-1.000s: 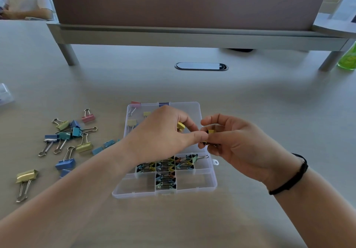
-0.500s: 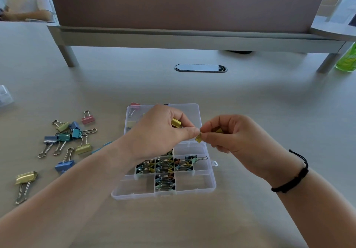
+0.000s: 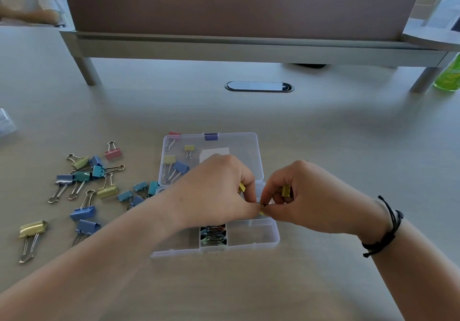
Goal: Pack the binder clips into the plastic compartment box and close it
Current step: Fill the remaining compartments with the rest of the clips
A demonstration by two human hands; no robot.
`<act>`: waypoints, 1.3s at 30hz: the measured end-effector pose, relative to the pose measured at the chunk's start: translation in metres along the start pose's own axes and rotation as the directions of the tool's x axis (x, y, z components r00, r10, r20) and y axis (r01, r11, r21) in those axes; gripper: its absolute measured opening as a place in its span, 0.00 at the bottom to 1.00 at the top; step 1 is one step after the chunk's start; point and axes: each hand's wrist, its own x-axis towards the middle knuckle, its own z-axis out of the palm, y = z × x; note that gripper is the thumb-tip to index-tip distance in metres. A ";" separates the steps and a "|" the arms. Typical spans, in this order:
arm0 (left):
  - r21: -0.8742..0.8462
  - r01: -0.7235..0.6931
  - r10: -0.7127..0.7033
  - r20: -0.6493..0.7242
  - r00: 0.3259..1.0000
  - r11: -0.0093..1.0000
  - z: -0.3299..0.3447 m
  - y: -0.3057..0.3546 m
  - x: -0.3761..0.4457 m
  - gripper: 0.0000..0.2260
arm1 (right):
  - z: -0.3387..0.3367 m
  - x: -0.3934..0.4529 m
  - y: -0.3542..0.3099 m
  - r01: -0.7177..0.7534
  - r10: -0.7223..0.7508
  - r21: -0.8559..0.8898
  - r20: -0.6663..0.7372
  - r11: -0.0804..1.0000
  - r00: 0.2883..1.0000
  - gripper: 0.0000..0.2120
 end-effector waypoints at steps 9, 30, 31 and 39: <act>0.075 -0.066 0.070 -0.057 0.996 0.995 0.007 -0.001 0.002 0.09 | 0.000 -0.001 -0.002 -0.020 0.019 -0.022 -0.045 1.000 0.999 0.03; 0.159 0.145 -0.137 -0.062 0.989 0.977 0.012 0.006 0.016 0.07 | -0.003 0.002 -0.001 -0.069 0.080 0.144 -0.067 0.987 0.995 0.09; 0.166 0.146 -0.136 -0.066 0.988 0.975 0.012 0.006 0.015 0.08 | -0.004 0.003 0.000 -0.074 0.090 0.182 -0.082 0.981 0.993 0.12; 0.197 0.070 -0.064 -0.038 0.997 0.978 0.010 0.005 0.013 0.09 | -0.009 0.004 0.001 0.001 0.063 0.355 -0.168 0.935 0.984 0.17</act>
